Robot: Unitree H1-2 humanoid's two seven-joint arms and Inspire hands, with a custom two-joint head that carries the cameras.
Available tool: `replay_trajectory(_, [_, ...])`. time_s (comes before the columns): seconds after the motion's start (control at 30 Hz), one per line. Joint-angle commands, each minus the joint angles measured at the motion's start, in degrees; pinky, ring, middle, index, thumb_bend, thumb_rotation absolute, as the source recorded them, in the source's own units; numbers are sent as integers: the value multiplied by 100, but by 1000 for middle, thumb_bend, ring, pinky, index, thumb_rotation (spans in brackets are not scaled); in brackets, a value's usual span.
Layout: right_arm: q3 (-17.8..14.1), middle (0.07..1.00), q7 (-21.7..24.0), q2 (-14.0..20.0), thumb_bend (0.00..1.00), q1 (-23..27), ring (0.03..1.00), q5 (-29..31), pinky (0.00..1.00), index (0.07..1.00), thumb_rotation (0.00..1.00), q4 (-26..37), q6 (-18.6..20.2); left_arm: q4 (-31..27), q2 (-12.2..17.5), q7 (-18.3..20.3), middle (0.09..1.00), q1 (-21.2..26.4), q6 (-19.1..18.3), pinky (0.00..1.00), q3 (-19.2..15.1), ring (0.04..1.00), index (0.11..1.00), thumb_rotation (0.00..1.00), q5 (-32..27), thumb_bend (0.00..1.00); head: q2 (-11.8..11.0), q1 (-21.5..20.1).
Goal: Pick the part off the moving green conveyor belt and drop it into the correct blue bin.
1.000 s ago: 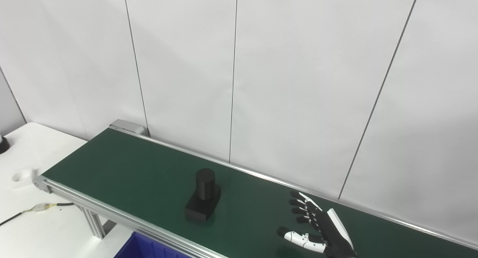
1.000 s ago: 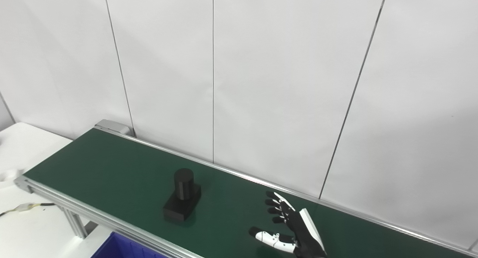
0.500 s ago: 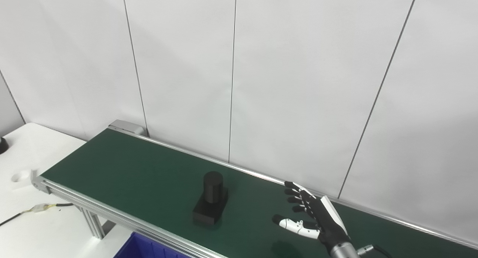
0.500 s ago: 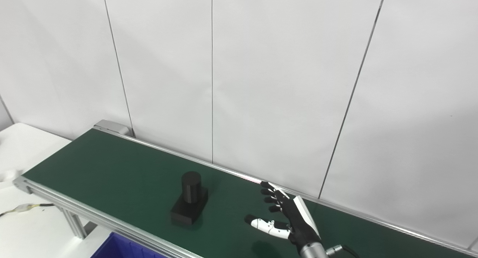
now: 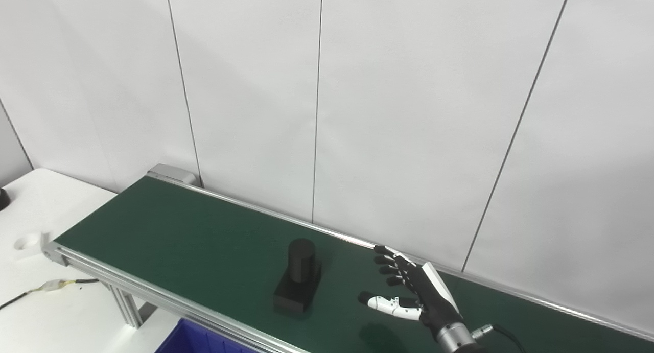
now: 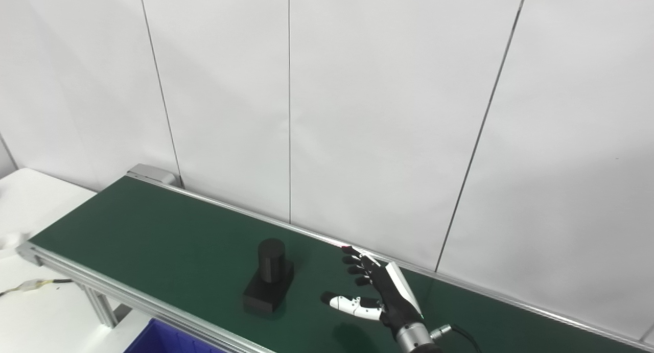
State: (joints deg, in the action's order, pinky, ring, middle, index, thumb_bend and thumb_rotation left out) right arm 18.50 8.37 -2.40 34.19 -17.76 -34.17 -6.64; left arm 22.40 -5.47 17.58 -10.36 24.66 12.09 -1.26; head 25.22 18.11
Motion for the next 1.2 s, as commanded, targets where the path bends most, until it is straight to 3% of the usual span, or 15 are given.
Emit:
replay_trajectory(0.0, [10, 843, -130, -129, 616, 305, 820, -15, 762, 887, 314, 31, -347, -212, -101, -25, 778, -26, 225, 692, 112, 740, 844, 464, 40, 954, 18, 0])
replay_trajectory(0.7, [59, 848, -227, -333, 611, 481, 821, -86, 748, 873, 252, -404, -440, -383, -145, -141, 784, -198, 227, 700, 325, 737, 831, 461, 85, 949, 96, -39])
replay_trajectory(1.17, [82, 846, -475, -422, 630, 673, 822, -180, 753, 882, 217, -1060, -645, -569, -196, -217, 789, -429, 227, 701, 529, 745, 802, 447, 117, 933, 185, -102])
